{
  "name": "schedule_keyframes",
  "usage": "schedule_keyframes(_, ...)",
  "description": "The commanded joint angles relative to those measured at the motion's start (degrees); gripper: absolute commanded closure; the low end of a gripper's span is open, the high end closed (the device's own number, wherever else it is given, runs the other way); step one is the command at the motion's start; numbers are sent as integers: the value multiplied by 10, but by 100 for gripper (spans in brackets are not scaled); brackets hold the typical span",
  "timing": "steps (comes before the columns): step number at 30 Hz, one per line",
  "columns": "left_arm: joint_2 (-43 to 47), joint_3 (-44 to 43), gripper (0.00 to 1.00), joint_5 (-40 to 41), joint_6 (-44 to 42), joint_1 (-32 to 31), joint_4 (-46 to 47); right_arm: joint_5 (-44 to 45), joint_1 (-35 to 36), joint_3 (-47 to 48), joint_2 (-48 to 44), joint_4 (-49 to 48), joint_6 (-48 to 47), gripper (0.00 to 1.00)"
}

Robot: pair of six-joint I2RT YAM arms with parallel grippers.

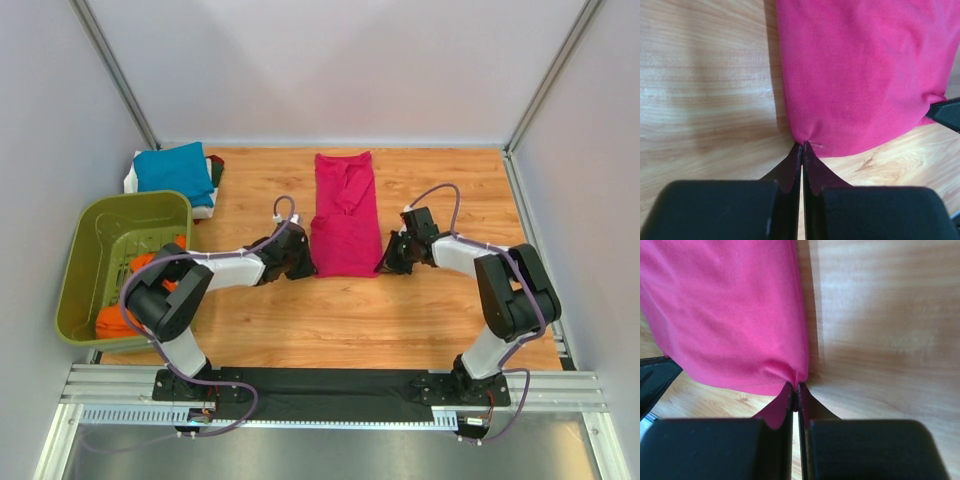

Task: Fold and stack the t-shirts
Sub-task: Fold the tshirt

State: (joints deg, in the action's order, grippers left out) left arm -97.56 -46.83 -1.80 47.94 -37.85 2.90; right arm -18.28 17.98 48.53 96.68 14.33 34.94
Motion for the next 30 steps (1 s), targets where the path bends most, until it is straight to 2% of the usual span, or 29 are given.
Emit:
schedule_keyframes(1,36,44,100,-18,8,-6,10,14,9,-50,-25,11,0,100)
schedule_keyframes(3,64,68,100,-8,14,-16,-17,23,25,-88,-59,25,0,100)
schedule_keyframes(8,180,117,100,43,16,-98,-139,48,67,-184,-176,78,29,100)
schedule_keyframes(10,226,125,100,59,39,-138,-203,56,86,-214,-221,97,48,100)
schedule_keyframes(15,322,154,100,94,133,-237,-313,68,140,-287,-404,191,115,100)
schedule_keyframes(20,379,140,100,123,205,-314,-396,72,181,-301,-583,310,178,100)
schedule_keyframes(23,399,92,100,152,226,-341,-468,71,186,-285,-643,358,199,100)
schedule_keyframes(27,433,28,100,216,253,-340,-551,98,185,-231,-631,368,180,100)
schedule_keyframes(30,429,-15,100,235,240,-315,-572,142,185,-158,-565,368,156,100)
